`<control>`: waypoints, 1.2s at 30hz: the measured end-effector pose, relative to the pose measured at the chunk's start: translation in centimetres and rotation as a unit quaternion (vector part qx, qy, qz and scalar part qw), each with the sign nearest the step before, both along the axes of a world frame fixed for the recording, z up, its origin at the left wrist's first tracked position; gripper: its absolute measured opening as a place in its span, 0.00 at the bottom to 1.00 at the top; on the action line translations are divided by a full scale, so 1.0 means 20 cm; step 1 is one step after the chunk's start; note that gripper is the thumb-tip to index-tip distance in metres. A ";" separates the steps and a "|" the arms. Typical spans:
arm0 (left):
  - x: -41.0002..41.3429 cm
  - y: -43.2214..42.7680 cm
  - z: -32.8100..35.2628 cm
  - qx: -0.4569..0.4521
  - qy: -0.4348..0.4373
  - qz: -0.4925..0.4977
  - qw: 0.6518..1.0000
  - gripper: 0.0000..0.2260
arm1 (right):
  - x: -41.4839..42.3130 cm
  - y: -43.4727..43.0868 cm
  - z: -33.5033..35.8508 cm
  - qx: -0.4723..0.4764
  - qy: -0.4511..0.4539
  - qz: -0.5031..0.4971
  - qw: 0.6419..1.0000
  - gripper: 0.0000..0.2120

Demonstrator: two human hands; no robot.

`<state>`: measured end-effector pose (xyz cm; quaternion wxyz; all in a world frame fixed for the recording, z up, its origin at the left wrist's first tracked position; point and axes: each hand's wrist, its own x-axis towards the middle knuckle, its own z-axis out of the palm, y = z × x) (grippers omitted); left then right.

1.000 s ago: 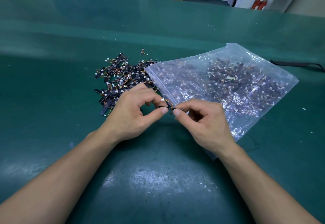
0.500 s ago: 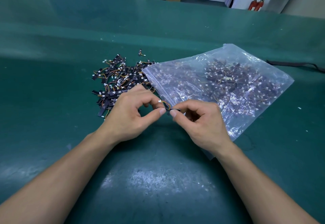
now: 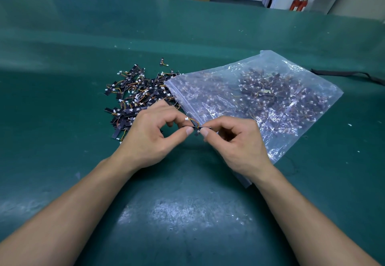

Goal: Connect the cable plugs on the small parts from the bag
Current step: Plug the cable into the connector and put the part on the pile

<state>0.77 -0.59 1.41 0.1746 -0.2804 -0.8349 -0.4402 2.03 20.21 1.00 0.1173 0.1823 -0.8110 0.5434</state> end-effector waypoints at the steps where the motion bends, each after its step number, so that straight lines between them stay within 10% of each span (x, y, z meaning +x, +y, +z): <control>1: 0.00 0.00 0.00 0.000 -0.001 -0.002 1.000 0.02 | 0.00 0.00 0.00 0.001 -0.002 -0.001 1.000 0.02; 36: 0.00 -0.02 0.01 0.008 -0.012 -0.020 1.000 0.05 | 0.00 -0.01 0.00 0.016 0.026 0.000 1.000 0.04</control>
